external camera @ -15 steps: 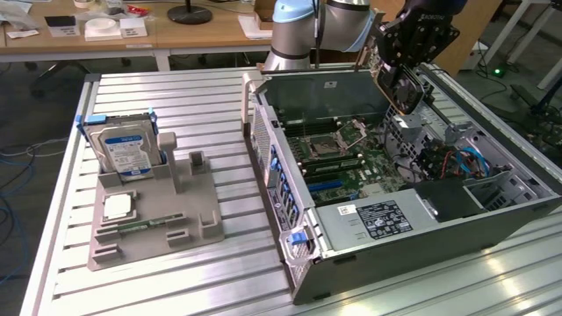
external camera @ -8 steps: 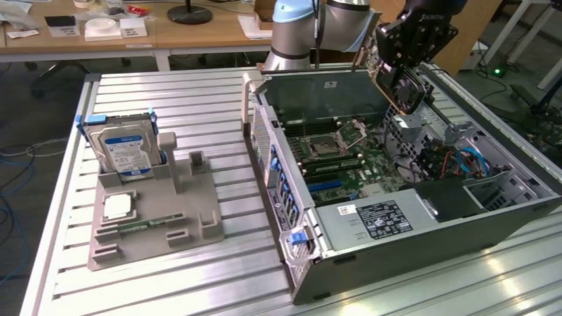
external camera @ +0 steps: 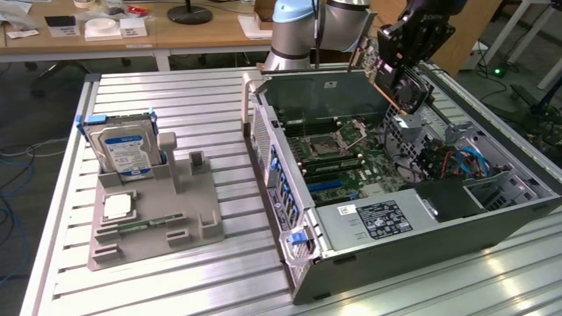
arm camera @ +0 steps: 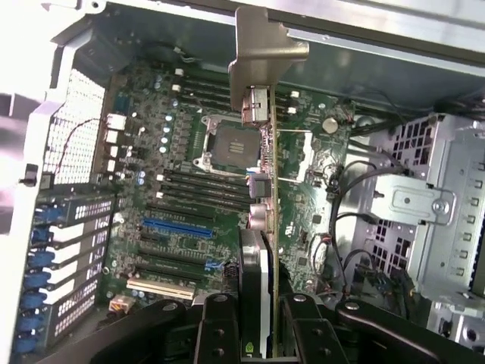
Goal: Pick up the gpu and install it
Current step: 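Insert the gpu into the slot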
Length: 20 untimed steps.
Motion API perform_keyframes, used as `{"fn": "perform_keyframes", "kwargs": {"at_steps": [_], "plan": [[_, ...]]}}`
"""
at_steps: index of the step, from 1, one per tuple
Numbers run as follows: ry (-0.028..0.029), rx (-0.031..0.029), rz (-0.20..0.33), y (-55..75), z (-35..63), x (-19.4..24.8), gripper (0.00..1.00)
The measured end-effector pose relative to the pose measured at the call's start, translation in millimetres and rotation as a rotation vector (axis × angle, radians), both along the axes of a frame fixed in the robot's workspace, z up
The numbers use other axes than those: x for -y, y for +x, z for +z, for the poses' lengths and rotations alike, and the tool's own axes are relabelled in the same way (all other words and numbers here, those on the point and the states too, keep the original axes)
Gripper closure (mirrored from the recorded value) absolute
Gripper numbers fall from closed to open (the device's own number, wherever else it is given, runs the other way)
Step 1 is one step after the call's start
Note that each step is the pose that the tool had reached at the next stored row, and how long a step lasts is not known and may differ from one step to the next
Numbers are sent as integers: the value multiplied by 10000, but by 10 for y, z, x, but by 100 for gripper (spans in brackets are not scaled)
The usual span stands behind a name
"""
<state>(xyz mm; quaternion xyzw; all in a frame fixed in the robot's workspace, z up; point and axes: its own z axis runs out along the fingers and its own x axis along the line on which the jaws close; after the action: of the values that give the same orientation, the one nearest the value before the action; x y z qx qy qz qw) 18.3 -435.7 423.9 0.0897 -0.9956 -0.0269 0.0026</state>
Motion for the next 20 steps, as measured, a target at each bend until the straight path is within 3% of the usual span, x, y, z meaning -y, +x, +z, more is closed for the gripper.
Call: {"fn": "perform_keyframes", "kwargs": {"at_steps": [20], "plan": [[0, 0, 2585, 0, 0, 0, 72]]}}
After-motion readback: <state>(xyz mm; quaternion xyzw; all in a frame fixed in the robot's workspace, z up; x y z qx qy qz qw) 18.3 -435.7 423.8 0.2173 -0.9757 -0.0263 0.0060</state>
